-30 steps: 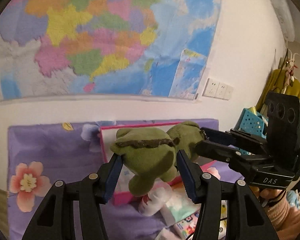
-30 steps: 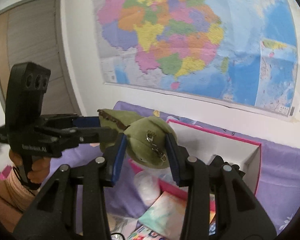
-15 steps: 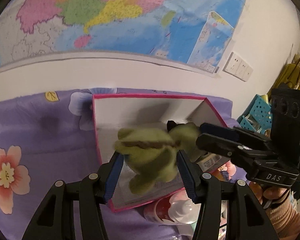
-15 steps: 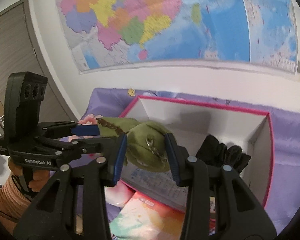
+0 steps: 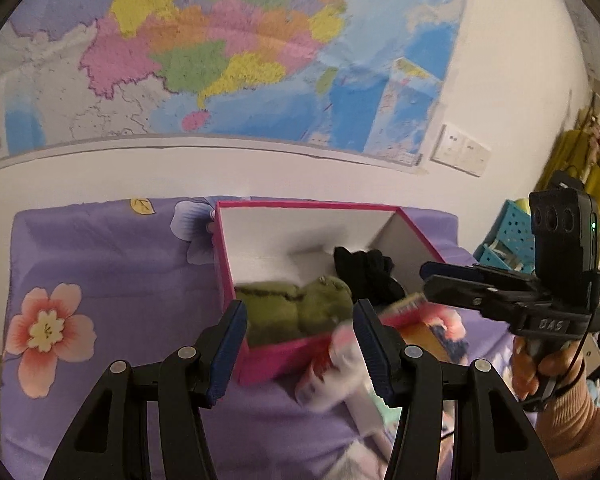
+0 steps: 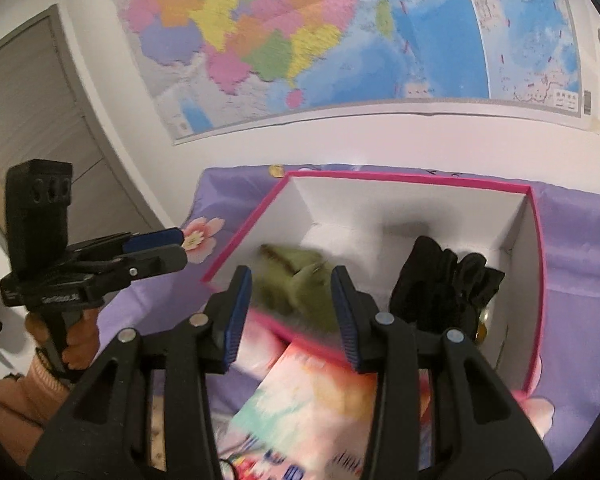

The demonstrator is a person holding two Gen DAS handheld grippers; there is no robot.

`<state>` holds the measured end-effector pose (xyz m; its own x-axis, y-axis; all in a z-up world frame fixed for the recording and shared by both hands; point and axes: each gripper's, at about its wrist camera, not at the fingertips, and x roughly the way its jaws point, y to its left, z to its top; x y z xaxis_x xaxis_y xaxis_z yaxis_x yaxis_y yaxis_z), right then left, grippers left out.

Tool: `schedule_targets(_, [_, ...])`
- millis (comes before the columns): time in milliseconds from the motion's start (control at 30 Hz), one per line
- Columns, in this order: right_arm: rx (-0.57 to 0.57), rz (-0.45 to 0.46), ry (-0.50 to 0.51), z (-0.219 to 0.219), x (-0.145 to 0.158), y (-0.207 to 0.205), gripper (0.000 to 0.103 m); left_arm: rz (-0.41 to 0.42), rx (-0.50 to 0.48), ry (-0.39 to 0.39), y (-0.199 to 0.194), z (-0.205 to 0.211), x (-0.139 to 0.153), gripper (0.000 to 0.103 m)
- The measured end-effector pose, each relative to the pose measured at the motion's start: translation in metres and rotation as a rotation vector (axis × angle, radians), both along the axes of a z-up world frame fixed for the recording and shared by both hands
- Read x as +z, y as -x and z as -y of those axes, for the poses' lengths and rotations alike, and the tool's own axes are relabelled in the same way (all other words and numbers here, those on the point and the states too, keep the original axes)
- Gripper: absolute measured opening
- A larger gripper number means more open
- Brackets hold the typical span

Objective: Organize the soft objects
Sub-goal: 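Place the green dinosaur into the pink box and open the right tool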

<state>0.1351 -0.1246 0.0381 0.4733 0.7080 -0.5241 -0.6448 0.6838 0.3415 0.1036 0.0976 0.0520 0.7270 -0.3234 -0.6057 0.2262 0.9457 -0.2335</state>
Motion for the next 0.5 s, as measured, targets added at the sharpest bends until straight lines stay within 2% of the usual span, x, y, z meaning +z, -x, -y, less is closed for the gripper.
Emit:
schedule_targets(233, [0.153,-0.007,0.002,0.0,-0.001,0.056,0.047,-0.046,-0.041,0.006,0.039,0.0,-0.018,0.057])
schedule_targets(500, [0.286,-0.116,0.068,-0.011,-0.034,0.1,0.047,-0.137,-0.065,0.024,0.063,0.003,-0.05,0.057])
